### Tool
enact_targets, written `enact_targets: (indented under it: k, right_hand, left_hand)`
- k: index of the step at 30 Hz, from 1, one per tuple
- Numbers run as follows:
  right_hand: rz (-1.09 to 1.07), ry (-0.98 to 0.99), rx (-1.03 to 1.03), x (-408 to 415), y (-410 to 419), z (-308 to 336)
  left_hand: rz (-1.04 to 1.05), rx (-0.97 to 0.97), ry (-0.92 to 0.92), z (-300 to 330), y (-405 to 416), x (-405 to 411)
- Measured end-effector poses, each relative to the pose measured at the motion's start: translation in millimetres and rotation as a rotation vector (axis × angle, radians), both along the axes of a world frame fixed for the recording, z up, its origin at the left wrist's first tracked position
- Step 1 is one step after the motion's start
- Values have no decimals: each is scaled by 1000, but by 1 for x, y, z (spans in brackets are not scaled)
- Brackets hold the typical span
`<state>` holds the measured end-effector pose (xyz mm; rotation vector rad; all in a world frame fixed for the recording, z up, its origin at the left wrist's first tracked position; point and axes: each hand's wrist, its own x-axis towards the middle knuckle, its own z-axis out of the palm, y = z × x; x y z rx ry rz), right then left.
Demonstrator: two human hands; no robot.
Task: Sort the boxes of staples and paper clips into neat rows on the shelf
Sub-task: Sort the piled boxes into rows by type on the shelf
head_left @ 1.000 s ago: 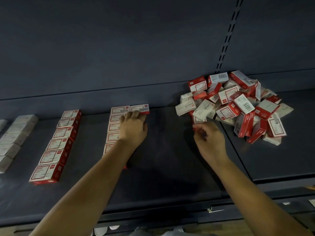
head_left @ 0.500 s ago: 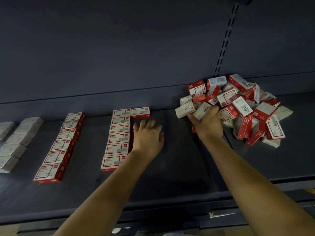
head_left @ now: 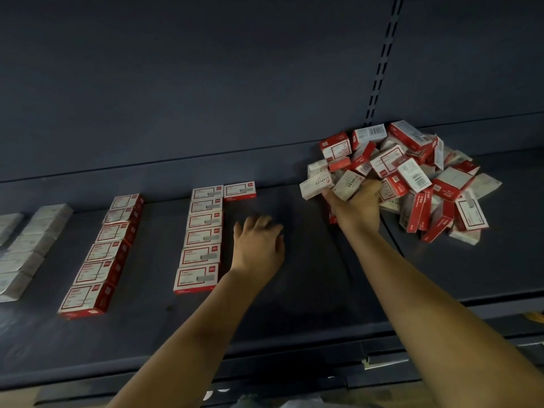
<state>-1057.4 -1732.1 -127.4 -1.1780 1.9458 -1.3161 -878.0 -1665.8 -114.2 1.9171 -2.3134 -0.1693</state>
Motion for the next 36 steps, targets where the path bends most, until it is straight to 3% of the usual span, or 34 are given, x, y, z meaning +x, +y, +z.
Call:
enact_targets:
  k: [3,8,17,20,26,36]
  right_hand:
    - [-87,2,34,5,-5,-2]
    - [-42,-32,14,-4,0,-17]
    - [145,297,-214,-21,57,-19]
    - [238,385,-326,-17,75,-21]
    - [434,380,-336,16,98,-17]
    - [576,481,-546,107,99,-7]
  left_hand:
    - [-6,-27,14,0,3,0]
    - [10,-36,21,-2,5,5]
    - [-120,-71,98,-14,14,2]
    - [-131,-161,122,-18,19,3]
    - [-130,-158,162,-17,31,27]
    - [-31,-232,194,1,54,126]
